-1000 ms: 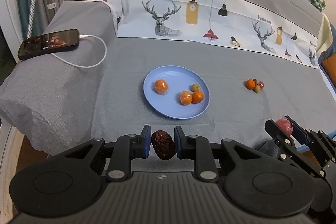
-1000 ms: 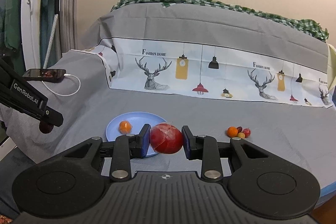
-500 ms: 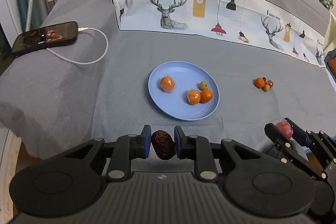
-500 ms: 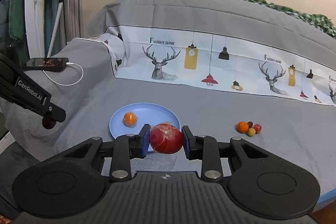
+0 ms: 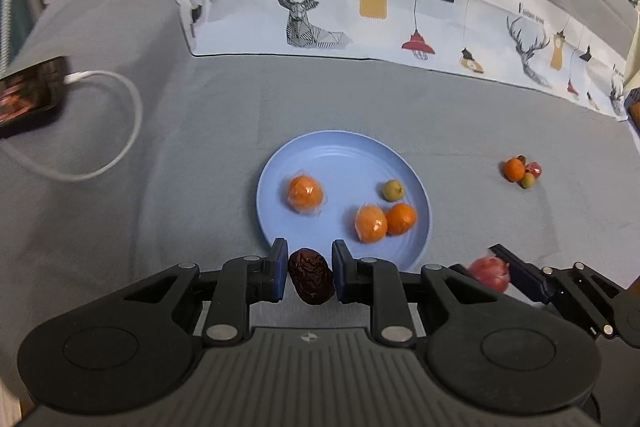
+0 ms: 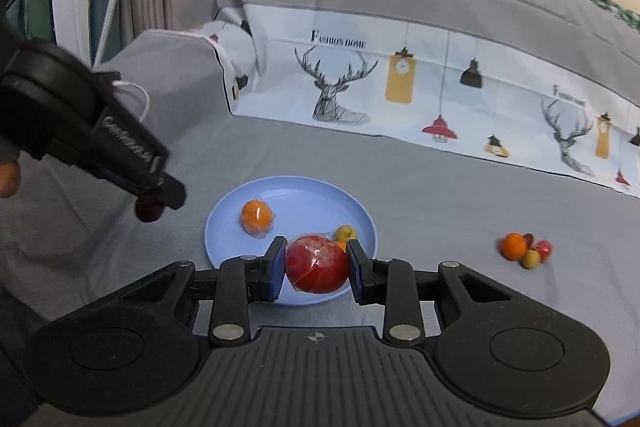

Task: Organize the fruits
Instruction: 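Carry the date and red fruit over the blue plate and open both tools, then withdraw both tools from the plate, then grasp an orange with the left tool while the right tool grasps a red wrapped fruit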

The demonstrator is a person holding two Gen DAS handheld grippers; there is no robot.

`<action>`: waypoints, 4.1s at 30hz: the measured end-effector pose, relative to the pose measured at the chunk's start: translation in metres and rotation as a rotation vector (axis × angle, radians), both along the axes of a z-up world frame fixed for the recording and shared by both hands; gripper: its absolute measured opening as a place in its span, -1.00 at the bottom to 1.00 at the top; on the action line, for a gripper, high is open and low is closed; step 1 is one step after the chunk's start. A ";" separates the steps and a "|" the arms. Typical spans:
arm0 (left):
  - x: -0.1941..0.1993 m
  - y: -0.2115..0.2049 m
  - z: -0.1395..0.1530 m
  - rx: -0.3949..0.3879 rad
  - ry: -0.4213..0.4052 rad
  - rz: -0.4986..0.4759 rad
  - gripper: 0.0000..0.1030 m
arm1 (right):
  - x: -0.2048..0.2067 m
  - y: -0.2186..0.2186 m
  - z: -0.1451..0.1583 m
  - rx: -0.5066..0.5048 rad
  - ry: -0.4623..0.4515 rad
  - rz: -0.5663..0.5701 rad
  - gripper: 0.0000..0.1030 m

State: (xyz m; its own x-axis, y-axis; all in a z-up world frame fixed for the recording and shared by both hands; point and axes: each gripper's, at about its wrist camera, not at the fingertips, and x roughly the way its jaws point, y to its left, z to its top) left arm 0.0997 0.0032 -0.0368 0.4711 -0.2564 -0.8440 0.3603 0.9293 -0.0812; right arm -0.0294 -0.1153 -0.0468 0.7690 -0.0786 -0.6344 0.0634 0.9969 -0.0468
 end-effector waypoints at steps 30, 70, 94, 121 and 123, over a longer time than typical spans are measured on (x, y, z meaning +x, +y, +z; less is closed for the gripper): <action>0.041 -0.008 -0.029 0.109 -0.083 -0.010 0.99 | 0.059 -0.028 -0.038 0.013 0.127 -0.004 0.88; -0.163 0.068 0.068 0.030 -0.271 0.098 0.99 | -0.130 0.039 0.074 -0.051 -0.135 0.012 0.98; -0.140 0.033 0.049 0.094 -0.216 0.042 0.99 | -0.119 0.005 0.058 0.041 -0.093 -0.108 0.98; 0.031 -0.321 -0.115 0.170 -0.133 -0.473 0.99 | 0.029 -0.315 -0.103 0.052 0.136 -0.559 0.98; 0.041 -0.338 -0.135 0.196 -0.114 -0.496 0.99 | 0.047 -0.330 -0.122 0.072 0.177 -0.530 0.98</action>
